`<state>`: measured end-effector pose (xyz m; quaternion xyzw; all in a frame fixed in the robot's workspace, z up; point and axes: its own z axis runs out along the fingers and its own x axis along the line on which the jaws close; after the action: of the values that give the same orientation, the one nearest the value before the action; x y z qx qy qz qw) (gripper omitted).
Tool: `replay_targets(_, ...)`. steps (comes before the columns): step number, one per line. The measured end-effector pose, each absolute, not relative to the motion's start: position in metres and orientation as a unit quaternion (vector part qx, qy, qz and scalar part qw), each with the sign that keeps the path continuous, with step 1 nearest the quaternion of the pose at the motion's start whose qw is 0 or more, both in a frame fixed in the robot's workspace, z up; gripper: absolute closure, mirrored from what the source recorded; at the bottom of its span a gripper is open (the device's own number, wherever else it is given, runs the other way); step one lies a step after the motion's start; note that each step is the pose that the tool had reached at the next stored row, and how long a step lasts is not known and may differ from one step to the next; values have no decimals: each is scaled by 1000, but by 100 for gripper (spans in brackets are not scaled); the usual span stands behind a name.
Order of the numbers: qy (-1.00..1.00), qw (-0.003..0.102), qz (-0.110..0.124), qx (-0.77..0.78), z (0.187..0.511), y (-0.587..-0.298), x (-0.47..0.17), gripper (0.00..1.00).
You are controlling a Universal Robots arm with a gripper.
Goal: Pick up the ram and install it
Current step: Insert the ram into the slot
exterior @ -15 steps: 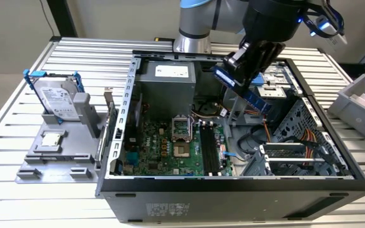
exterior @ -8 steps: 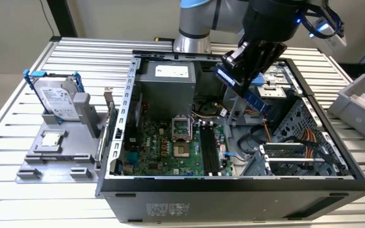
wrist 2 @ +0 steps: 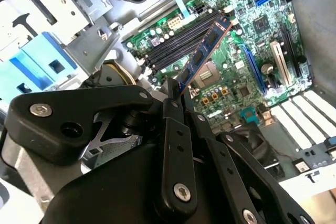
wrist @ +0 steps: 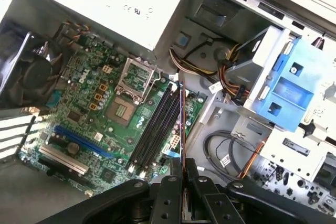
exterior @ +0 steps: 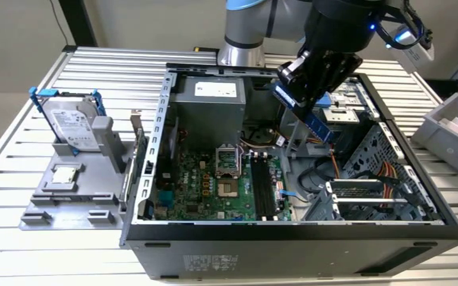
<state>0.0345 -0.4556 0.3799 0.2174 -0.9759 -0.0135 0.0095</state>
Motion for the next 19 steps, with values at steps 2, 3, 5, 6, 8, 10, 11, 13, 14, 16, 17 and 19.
replay_targets(2,-978,9,-14,207,380,-456,35,100)
replay_targets(3,-979,9,-14,202,380,-456,35,100)
replay_targets(5,-982,9,-14,190,380,-456,35,100)
replay_targets(6,-983,9,-14,184,380,-456,35,100)
replay_targets(8,-985,9,-14,172,380,-456,35,100)
replay_targets(10,-987,9,-14,159,380,-456,35,100)
replay_targets(11,-988,9,-14,153,380,-456,35,100)
replay_targets(13,-990,8,-14,141,380,-456,35,100)
replay_targets(14,-991,8,-14,134,380,-456,35,100)
replay_targets(16,-992,8,-14,123,380,-456,35,100)
replay_targets(17,-993,8,-14,117,380,-456,35,100)
replay_targets(19,-994,8,-14,105,380,-456,35,100)
